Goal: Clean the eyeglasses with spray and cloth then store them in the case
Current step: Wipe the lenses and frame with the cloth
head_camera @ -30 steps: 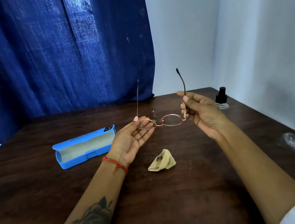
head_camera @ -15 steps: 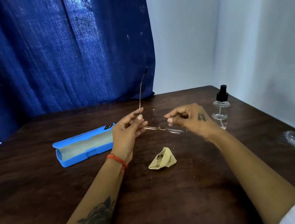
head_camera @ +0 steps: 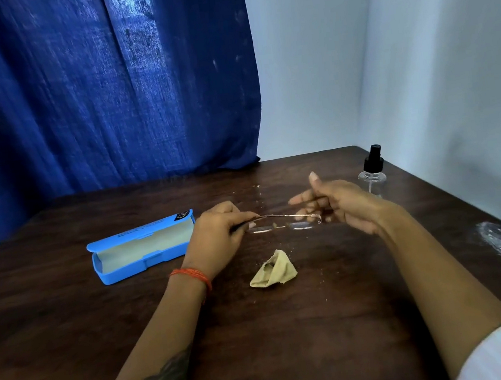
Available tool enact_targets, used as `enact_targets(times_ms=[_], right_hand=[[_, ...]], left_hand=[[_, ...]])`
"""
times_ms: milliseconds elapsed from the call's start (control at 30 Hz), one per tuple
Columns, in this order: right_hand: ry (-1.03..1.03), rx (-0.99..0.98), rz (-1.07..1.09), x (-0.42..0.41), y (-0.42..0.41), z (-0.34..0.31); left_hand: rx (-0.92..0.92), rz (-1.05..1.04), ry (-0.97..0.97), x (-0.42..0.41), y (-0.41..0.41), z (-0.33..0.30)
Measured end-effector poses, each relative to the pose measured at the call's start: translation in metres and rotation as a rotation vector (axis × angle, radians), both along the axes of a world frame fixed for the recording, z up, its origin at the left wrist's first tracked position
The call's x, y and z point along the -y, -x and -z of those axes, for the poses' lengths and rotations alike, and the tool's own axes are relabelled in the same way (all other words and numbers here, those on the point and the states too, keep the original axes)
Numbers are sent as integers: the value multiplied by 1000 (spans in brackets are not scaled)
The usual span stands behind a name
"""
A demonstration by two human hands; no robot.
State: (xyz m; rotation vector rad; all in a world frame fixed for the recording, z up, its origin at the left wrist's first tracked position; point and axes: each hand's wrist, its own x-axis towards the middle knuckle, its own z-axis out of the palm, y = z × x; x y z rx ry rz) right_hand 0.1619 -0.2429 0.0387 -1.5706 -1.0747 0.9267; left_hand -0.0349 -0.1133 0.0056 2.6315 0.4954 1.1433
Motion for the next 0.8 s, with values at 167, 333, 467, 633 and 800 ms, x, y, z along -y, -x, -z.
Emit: enact_targets(times_ms=[167, 333, 467, 633, 800], right_hand=[[51, 96, -156, 3, -5, 0], [38, 316, -116, 3, 0, 5], [-28, 427, -43, 0, 3, 8], [-143, 728, 69, -8, 7, 13], [-286, 1233, 26, -8, 4, 23]], left_hand=[[-37, 34, -70, 1, 0, 2], [-103, 36, 175, 9, -7, 0], [-156, 116, 555, 12, -2, -4], [-118, 88, 564, 12, -5, -3], [-77, -28, 232, 11, -10, 8]])
